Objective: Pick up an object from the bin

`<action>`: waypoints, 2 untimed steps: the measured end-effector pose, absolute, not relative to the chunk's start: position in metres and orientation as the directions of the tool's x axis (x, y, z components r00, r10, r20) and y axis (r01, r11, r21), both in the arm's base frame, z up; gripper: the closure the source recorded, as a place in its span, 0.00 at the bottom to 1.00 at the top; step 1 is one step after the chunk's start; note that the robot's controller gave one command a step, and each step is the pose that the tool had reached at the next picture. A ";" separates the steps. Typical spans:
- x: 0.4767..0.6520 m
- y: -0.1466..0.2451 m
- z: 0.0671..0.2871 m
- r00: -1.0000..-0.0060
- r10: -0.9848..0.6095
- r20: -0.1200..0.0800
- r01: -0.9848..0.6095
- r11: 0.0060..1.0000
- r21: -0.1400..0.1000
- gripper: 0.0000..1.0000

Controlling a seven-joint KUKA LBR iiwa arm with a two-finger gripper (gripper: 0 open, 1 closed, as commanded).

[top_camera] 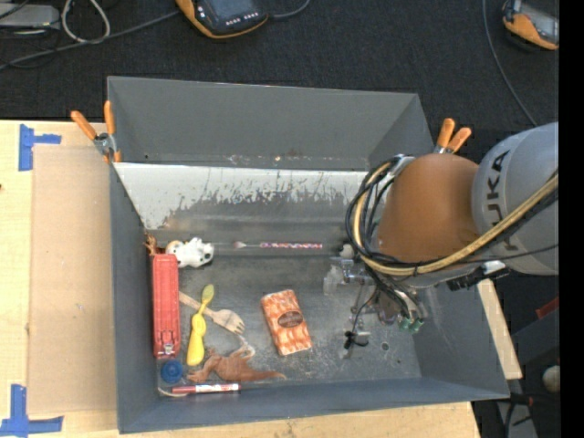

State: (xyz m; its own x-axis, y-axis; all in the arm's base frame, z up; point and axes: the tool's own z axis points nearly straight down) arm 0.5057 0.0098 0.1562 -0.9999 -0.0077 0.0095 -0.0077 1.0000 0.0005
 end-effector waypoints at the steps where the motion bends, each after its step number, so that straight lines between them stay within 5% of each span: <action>1: 0.508 0.010 0.160 -1.000 -0.007 0.002 -0.007 1.000 0.001 0.00; 2: 0.511 0.042 0.076 -0.998 -0.065 0.001 -0.065 0.998 0.001 0.00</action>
Offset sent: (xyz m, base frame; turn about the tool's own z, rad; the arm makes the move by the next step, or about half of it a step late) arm 0.0046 0.0343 -0.0862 -0.0527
